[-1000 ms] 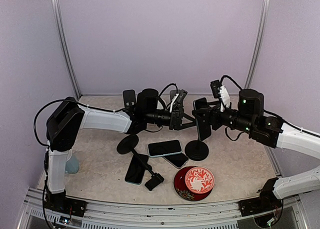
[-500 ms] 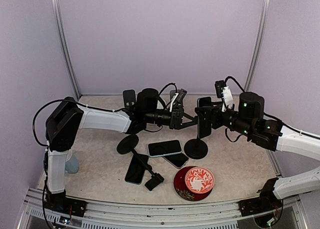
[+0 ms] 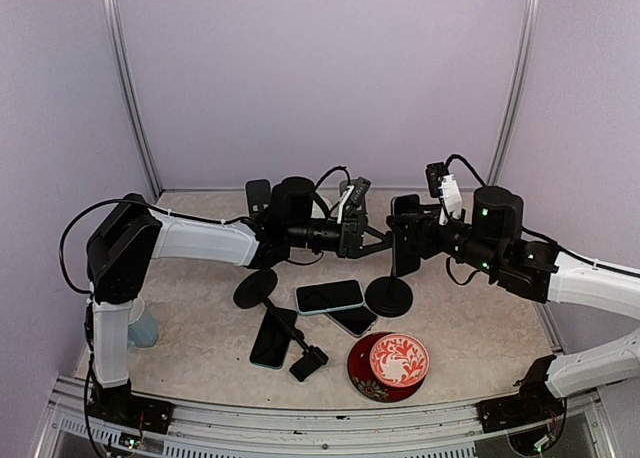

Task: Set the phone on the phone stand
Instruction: Install the phone on the phone stand.

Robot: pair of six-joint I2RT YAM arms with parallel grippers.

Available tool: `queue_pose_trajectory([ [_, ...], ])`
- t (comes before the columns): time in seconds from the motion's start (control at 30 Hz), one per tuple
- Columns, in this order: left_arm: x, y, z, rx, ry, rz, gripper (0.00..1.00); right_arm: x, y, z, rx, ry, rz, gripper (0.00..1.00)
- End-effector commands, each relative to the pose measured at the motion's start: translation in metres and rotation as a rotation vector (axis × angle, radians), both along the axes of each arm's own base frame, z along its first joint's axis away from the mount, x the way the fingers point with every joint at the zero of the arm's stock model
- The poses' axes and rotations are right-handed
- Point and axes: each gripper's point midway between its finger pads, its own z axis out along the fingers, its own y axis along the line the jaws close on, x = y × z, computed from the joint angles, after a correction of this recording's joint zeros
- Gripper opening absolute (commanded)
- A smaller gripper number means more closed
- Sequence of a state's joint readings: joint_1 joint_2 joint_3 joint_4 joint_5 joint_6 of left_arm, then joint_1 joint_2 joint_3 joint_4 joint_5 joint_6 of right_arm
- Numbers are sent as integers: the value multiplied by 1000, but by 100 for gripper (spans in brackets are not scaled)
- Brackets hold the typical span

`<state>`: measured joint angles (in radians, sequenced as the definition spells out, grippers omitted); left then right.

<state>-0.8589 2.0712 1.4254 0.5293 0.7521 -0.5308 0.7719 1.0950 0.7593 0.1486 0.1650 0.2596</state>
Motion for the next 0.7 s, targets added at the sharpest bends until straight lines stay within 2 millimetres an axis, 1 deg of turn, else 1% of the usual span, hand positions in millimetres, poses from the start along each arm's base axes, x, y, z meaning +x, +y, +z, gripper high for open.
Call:
queue_pose_trajectory([
  [0.0,-21,9,52,-94,-68,-93,0,17,-26,-33,-124,52,-132,0],
  [0.13,-21,8,51,-94,-64,-92,0,17,-29,-44,-138,81,-149,0],
  [0.2,-21,9,51,-92,-63,-93,0,18,-33,-46,-142,87,-173,0],
  [0.37,-23,9,50,-89,-58,-91,0,21,-53,-37,-155,61,-275,0],
  [0.47,-23,11,50,-84,-55,-86,0,23,-62,-33,-185,49,-319,0],
  [0.67,-24,14,53,-77,-47,-73,0,27,-71,-37,-253,44,-368,0],
])
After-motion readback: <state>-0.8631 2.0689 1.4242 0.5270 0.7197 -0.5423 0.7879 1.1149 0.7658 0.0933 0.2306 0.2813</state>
